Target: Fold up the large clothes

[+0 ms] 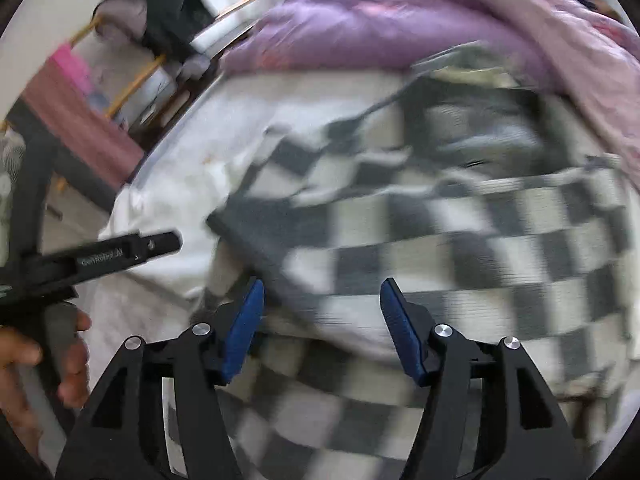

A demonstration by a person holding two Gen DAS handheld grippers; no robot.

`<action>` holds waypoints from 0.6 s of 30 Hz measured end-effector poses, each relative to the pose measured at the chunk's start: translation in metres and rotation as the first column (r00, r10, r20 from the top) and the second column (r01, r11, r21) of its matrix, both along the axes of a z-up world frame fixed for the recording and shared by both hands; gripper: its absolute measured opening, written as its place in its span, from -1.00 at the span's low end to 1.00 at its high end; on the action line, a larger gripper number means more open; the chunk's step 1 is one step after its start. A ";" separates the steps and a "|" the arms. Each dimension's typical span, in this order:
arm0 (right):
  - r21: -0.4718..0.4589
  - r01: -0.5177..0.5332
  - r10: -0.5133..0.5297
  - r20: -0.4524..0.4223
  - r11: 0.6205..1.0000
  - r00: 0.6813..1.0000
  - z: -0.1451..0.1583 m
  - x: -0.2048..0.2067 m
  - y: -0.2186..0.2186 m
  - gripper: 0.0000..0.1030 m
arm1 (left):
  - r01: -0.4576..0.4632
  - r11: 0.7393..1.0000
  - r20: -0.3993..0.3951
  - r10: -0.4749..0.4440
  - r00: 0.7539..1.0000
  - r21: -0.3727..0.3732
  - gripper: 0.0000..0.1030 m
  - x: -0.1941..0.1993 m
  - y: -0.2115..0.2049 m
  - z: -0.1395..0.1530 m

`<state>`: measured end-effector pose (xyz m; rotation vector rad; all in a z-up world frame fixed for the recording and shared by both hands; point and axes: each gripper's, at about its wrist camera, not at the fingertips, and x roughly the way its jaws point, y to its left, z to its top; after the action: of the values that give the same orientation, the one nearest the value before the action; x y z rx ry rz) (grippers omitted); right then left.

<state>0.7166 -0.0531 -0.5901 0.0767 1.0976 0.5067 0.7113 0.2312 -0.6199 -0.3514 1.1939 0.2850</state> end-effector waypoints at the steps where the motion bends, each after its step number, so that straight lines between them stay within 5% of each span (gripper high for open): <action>1: -0.043 0.050 -0.050 0.000 0.998 0.999 0.001 0.002 -0.018 0.12 | 0.002 1.000 -0.001 -0.002 1.000 0.002 0.41 0.003 -0.004 -0.001; 4: -0.225 0.243 -0.251 -0.008 0.943 0.968 -0.011 0.033 -0.099 0.12 | 0.010 1.000 0.018 -0.010 1.000 -0.011 0.42 0.010 -0.014 0.002; 8: -0.358 0.376 -0.426 -0.070 0.855 0.902 -0.041 0.043 -0.184 0.15 | 0.026 1.000 0.007 -0.026 1.000 0.003 0.42 0.022 -0.029 -0.001; 11: -0.292 0.416 -0.475 -0.169 0.861 0.864 -0.066 0.050 -0.218 0.16 | 0.034 0.999 -0.004 -0.034 0.999 0.013 0.42 0.029 -0.038 -0.005; 15: -0.205 0.397 -0.437 -0.213 0.895 0.874 -0.081 0.066 -0.228 0.15 | 0.065 0.996 -0.011 -0.064 0.998 0.054 0.42 0.037 -0.053 -0.008; 18: -0.235 0.343 -0.388 -0.181 0.909 0.904 -0.085 0.074 -0.224 -0.47 | 0.069 0.996 -0.031 -0.068 0.997 0.063 0.42 0.044 -0.058 -0.014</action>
<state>0.7908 -0.2767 -0.6748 0.1668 1.3140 0.0454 0.7552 0.1730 -0.6335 -0.2510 1.2195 0.2688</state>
